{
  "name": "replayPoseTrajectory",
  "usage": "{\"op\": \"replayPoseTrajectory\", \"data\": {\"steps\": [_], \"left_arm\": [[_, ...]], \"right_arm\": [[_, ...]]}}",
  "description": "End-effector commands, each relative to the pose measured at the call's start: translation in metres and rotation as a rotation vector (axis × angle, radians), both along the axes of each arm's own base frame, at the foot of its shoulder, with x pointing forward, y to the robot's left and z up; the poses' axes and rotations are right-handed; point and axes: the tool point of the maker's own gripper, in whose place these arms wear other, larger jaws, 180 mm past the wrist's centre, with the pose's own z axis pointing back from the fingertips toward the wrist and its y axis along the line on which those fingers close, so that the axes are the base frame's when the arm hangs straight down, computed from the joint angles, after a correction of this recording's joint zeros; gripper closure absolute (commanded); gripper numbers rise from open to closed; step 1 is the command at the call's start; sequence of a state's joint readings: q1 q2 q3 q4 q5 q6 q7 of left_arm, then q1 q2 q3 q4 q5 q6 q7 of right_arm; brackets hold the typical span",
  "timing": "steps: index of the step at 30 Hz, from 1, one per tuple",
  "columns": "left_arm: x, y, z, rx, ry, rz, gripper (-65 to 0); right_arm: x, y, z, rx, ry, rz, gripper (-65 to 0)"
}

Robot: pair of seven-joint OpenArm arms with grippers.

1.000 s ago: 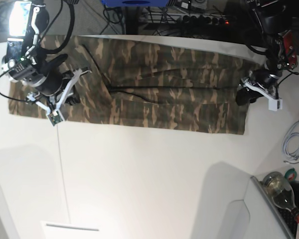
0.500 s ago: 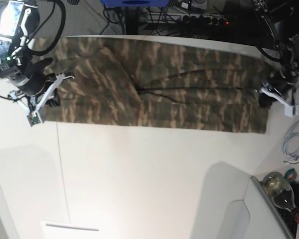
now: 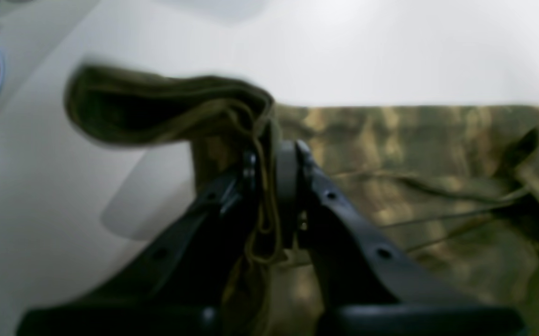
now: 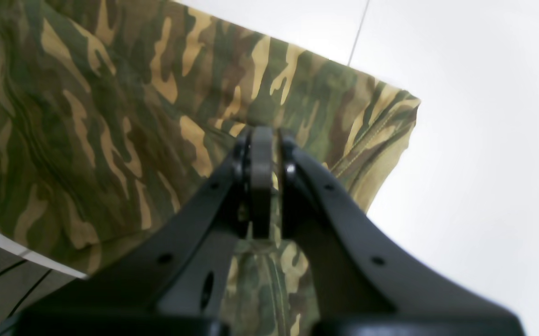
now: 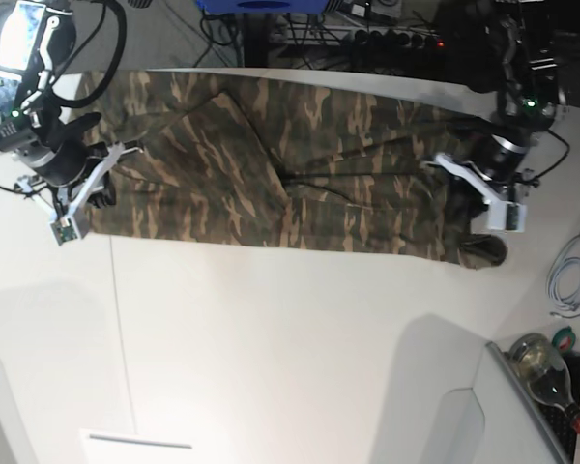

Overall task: Layout the t-shirt on the table in an organized manner, then fold the t-shirt properly
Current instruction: 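Fold the shirt end with the left gripper toward the right gripper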

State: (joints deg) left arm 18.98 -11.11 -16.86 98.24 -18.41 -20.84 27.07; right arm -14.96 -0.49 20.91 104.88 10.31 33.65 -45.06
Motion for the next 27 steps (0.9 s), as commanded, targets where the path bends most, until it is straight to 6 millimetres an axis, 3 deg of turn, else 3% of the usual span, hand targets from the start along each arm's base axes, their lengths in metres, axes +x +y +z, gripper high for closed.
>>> {"op": "replayPoseTrajectory", "data": {"steps": [1,7,10,15,23,27], "left_arm": [[0.004,-0.010,0.003,-0.006,-0.004,-0.019,0.0],[0.002,-0.077,-0.013,-0.049,0.077,-0.156,0.0],[0.007,-0.100,-0.011,-0.064,0.071,-0.199,0.0],[0.006,-0.135,-0.028,-0.079,0.121,-0.250,0.0],[-0.005,-0.161,-0.050,-0.084,0.187,-0.312,0.0],[-0.007,-0.167,-0.051,-0.094,0.191,-0.316,0.0]], "right_arm": [[0.008,0.000,0.010,0.004,-0.046,0.004,-3.0],[0.008,0.000,0.010,0.004,-0.044,0.004,-3.0],[0.006,0.000,0.009,0.004,-0.041,0.004,-3.0],[0.006,0.000,0.009,0.004,-0.041,0.004,-3.0],[0.006,0.000,0.009,0.004,-0.041,0.004,-3.0],[0.007,0.000,0.010,0.004,-0.043,0.004,-3.0]]}}
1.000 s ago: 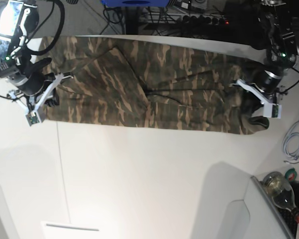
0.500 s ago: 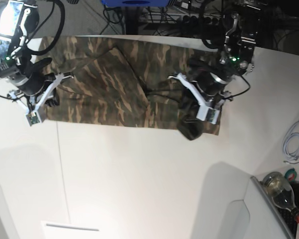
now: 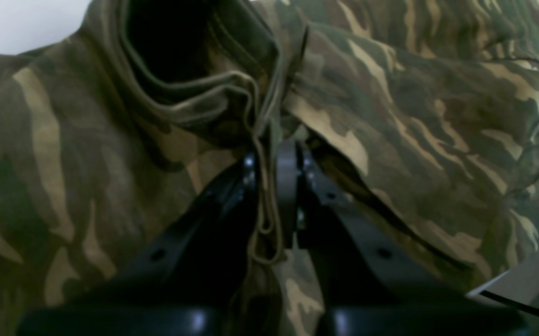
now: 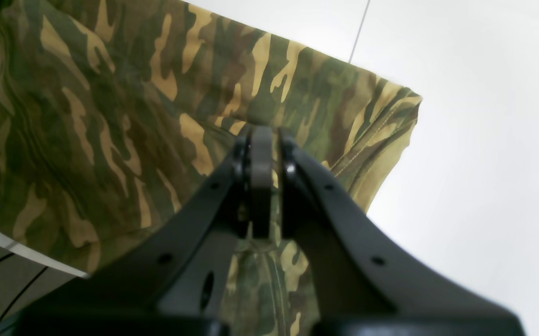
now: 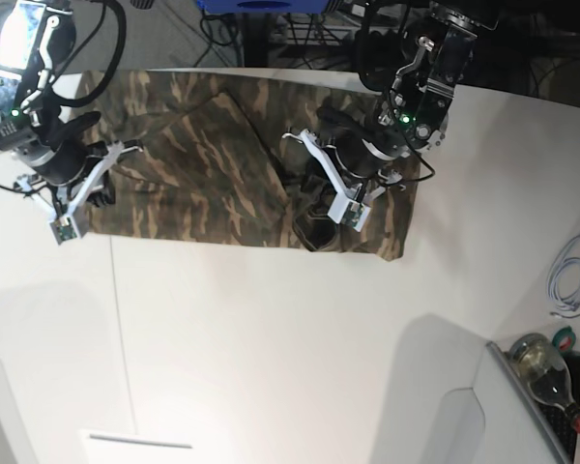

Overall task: Layout the t-shirt on the table in an organized manner, then fold the t-shirt properly
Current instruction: 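Fold the shirt end with the left gripper toward the right gripper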

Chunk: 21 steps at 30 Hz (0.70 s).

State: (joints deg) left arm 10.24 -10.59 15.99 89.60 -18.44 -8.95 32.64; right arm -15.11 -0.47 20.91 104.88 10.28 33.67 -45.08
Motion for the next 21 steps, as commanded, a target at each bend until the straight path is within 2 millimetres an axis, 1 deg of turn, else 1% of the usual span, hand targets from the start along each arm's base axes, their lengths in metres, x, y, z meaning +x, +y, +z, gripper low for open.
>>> {"op": "replayPoseTrajectory", "data": {"steps": [1,3,4,6,8,9,13,19,21], "left_arm": [[0.008,-0.006,0.012,-0.032,-0.041,0.002,0.0],[0.009,-0.007,0.012,-0.032,-0.043,0.002,0.0],[0.012,-0.009,0.014,-0.036,-0.049,0.002,0.0],[0.012,-0.013,0.012,-0.046,-0.041,0.007,0.0],[0.013,-0.014,0.010,-0.047,-0.035,0.010,0.0],[0.016,-0.014,0.012,-0.046,-0.041,0.009,0.0],[0.019,-0.015,0.014,-0.049,-0.050,0.009,0.0],[0.020,-0.020,0.015,-0.063,-0.049,0.012,0.0],[0.015,-0.027,0.013,-0.064,-0.042,-0.010,0.0]], "right_arm": [[0.009,0.000,0.011,0.005,-0.047,0.004,-3.0],[0.009,0.000,0.011,0.005,-0.047,0.004,-3.0],[0.009,0.000,0.011,0.005,-0.047,0.004,-3.0],[0.009,0.000,0.011,0.005,-0.047,0.004,-3.0],[0.009,0.000,0.011,0.005,-0.047,0.004,-3.0],[0.009,0.000,0.011,0.005,-0.047,0.004,-3.0],[0.009,0.000,0.011,0.005,-0.047,0.004,-3.0],[0.013,0.000,0.013,0.005,-0.057,0.003,-3.0],[0.014,0.000,0.014,0.005,-0.058,0.003,-3.0]]}}
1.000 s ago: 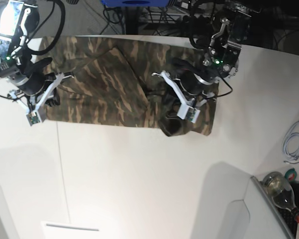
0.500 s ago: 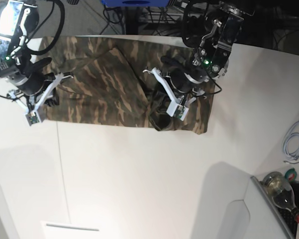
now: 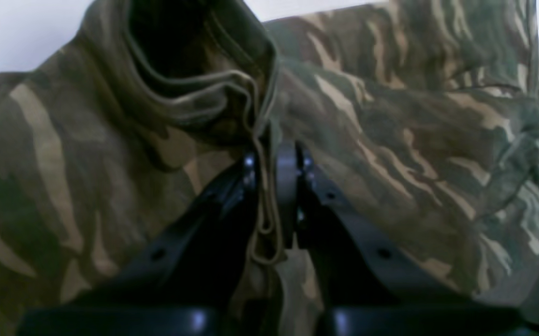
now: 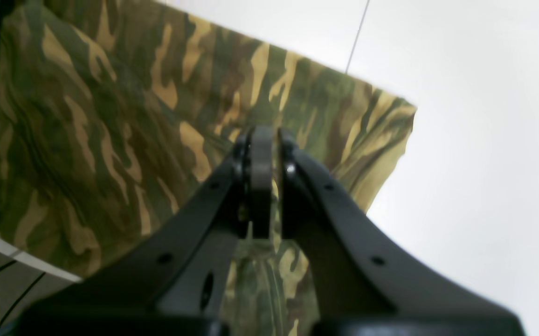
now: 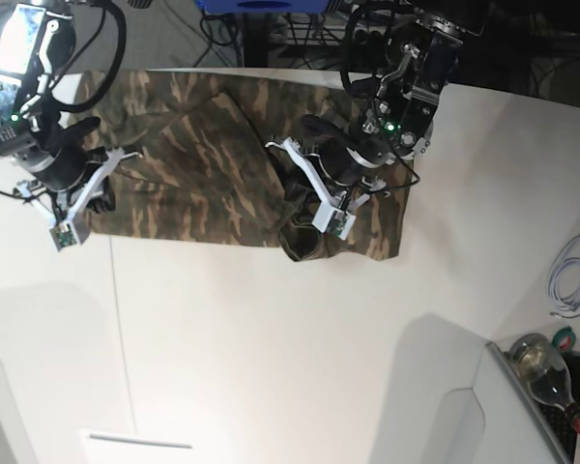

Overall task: Layout the t-shirt on the table in an organized manner, then fold the t-shirt properly
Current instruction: 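Fold the shirt end with the left gripper toward the right gripper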

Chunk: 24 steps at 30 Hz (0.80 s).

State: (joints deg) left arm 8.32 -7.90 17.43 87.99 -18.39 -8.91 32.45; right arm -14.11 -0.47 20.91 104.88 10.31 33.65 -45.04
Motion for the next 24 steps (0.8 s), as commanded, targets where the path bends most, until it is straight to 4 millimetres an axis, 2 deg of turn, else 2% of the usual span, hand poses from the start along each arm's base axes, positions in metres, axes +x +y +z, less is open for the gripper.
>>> {"op": "replayPoseTrajectory", "data": {"steps": [1,7,13,24], "left_arm": [[0.0066,-0.0063,0.0102,-0.024,-0.036,-0.009,0.0],[0.0063,-0.0088,0.0103,-0.027,-0.035,-0.013,0.0],[0.0152,-0.0096,0.0157,-0.026,-0.055,-0.016,0.0],[0.0152,-0.0096,0.0157,-0.026,-0.055,-0.016,0.0]], "right_arm": [[0.0072,-0.0001,0.0095,0.005,-0.041,0.004,-3.0],[0.0072,-0.0001,0.0095,0.005,-0.041,0.004,-3.0],[0.0078,-0.0001,0.0099,0.005,-0.043,0.004,-3.0],[0.0099,0.0000,0.0110,0.005,-0.047,0.004,-3.0]]}}
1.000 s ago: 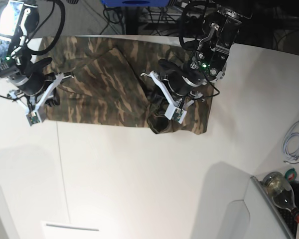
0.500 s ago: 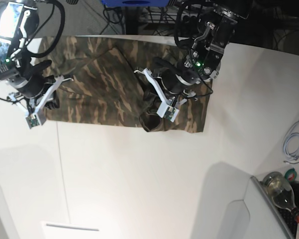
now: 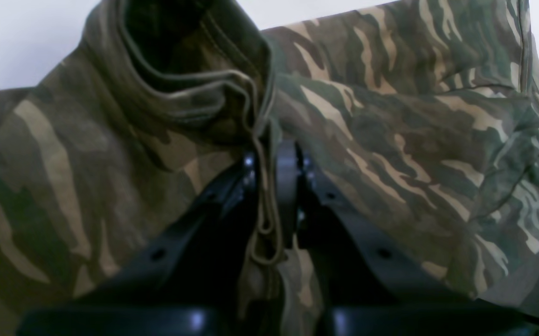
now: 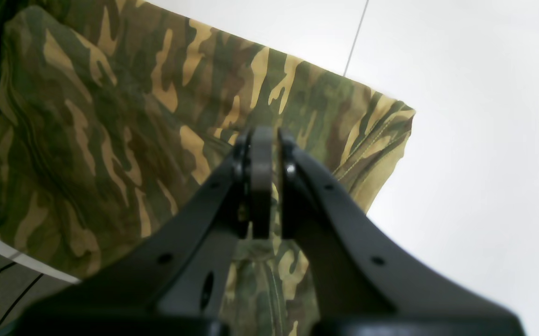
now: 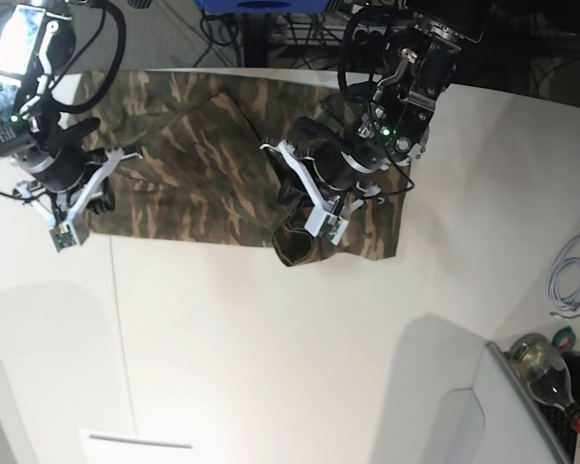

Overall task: Layout the t-shirt on the table in an organized manner, then fold the t-shirt properly
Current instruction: 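Fold the shirt end with the left gripper toward the right gripper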

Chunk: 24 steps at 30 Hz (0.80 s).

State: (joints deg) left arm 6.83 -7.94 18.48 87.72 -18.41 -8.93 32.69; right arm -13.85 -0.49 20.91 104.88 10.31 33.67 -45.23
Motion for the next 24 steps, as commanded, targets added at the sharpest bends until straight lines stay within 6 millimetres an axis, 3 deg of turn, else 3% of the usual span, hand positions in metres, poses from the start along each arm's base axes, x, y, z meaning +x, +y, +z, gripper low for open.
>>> {"op": "replayPoseTrajectory", "data": {"steps": [1,9,13,24], "left_arm": [[0.008,-0.005,0.012,-0.029,-0.039,0.002,0.0],[0.004,-0.005,0.009,-0.030,-0.029,0.001,0.0],[-0.002,-0.018,0.009,-0.032,-0.027,-0.040,0.0],[0.001,-0.016,0.011,-0.035,-0.032,-0.032,0.0]], "right_arm": [[0.009,0.000,0.010,0.006,-0.046,0.003,-3.0],[0.009,0.000,0.010,0.006,-0.046,0.003,-3.0],[0.009,0.000,0.010,0.006,-0.046,0.003,-3.0],[0.009,0.000,0.010,0.006,-0.046,0.003,-3.0]]}}
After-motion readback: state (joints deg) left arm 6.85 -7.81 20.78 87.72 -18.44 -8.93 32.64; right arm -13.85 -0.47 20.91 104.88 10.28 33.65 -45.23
